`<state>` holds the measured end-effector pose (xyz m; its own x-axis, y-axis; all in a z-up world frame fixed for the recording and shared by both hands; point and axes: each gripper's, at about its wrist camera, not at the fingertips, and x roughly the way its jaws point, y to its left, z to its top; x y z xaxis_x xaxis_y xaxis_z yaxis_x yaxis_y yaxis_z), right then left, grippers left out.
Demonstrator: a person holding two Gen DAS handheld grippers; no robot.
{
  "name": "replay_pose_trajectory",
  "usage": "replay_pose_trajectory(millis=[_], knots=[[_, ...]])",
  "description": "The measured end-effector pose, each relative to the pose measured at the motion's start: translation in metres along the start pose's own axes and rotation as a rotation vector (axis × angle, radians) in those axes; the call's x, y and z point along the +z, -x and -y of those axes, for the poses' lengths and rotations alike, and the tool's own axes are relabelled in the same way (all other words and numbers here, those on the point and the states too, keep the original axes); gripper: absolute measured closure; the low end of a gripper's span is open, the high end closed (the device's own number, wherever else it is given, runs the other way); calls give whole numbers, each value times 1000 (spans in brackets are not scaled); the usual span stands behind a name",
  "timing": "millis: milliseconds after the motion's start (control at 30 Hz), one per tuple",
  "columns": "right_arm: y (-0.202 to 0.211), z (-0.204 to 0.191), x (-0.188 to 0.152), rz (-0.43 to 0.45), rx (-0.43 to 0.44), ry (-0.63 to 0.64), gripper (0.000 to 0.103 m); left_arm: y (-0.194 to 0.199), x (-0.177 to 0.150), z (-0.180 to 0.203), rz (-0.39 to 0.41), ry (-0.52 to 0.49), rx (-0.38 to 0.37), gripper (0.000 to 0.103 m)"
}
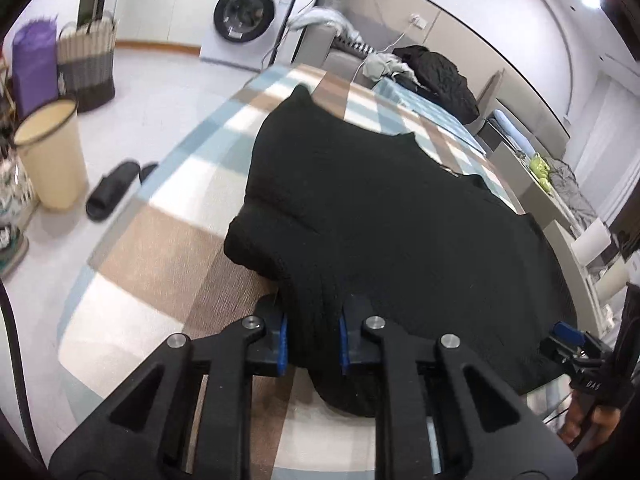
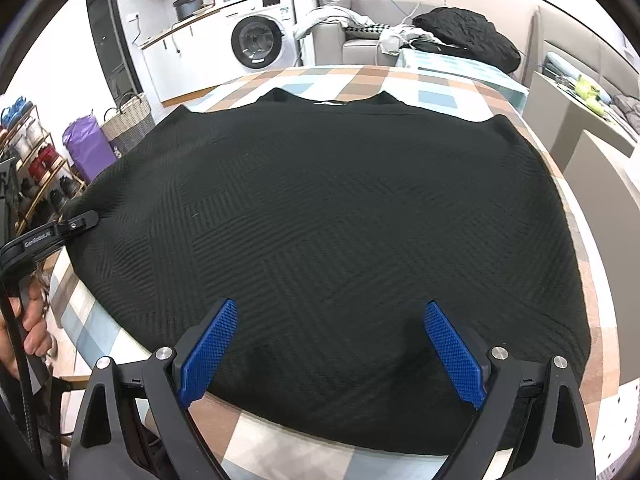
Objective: Fold small clothes
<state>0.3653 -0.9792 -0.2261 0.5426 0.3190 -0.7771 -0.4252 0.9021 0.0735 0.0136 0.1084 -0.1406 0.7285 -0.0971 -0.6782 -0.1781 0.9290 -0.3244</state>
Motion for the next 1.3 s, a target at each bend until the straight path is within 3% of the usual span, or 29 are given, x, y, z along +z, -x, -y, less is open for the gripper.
replay_pose_trajectory(millis=[200, 400, 633, 700, 733, 767, 833, 1000, 1100, 1167, 1300], knots=[[6, 8, 1, 12, -9, -24, 7, 12, 18, 45, 82, -156, 16, 89], [10, 18, 2, 20, -17, -50, 7, 9, 30, 124, 113, -344, -71, 89], [12, 29, 2, 26, -40, -85, 7, -12, 1, 202, 7, -492, -247, 88], [13, 31, 2, 28, -41, -91, 7, -22, -11, 212, -66, -531, -291, 81], [13, 31, 3, 28, -41, -95, 7, -25, -20, 217, -109, -556, -304, 71], [13, 32, 2, 29, -40, -98, 7, -28, -25, 218, -134, -563, -311, 60], [15, 33, 2, 31, -36, -102, 7, -27, -32, 216, -166, -559, -343, 51], [17, 37, 3, 41, 18, -147, 7, -11, -33, 207, -126, -549, -364, 46], [20, 37, 5, 57, 31, -164, 7, 5, -21, 191, -77, -506, -368, 34], [24, 36, 6, 73, 42, -168, 7, 8, -10, 177, -42, -468, -343, 31], [34, 39, 13, 125, 93, -217, 7, -3, 2, 153, -44, -410, -279, 31]])
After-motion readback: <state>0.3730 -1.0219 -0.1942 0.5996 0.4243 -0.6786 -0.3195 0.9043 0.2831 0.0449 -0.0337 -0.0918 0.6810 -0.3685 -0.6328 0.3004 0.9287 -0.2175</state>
